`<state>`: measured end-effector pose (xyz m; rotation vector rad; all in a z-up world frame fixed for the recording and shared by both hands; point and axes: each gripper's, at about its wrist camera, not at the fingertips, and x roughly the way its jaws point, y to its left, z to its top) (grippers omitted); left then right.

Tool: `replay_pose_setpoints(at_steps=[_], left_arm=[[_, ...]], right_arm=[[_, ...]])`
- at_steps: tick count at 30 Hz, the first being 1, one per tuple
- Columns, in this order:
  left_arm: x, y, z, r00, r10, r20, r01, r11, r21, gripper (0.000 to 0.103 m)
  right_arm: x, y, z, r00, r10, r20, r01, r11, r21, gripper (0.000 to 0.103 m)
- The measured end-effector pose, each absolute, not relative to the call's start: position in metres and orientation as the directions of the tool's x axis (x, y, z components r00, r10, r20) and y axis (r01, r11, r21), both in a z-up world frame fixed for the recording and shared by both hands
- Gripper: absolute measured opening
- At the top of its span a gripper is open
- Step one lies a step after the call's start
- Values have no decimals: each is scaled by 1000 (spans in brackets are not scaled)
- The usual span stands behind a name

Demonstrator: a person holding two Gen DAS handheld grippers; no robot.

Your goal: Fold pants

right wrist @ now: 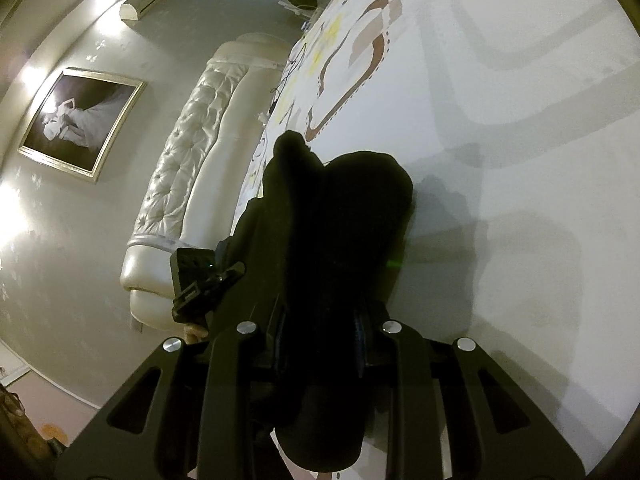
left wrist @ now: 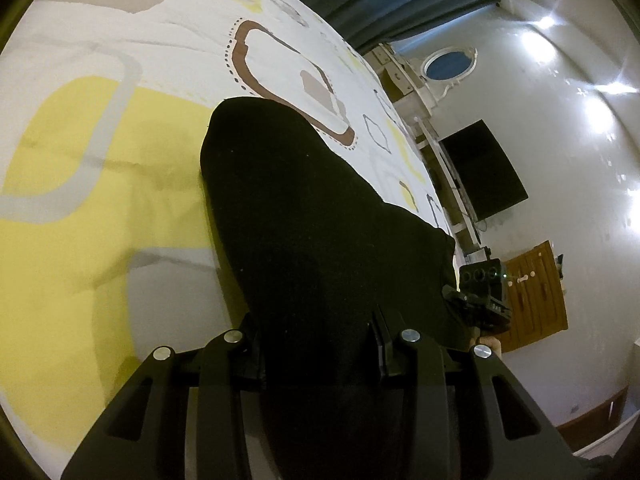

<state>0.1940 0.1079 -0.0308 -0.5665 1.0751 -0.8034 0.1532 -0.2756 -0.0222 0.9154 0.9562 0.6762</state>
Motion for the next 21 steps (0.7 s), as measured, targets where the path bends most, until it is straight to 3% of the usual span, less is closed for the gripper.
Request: replay_pose_setpoints(at_steps=[21], left_arm=[[183, 123, -35, 243, -806, -540, 289, 591, -753, 42]], right_arm=[[169, -277, -34, 434, 824, -365, -62, 432, 900, 25]])
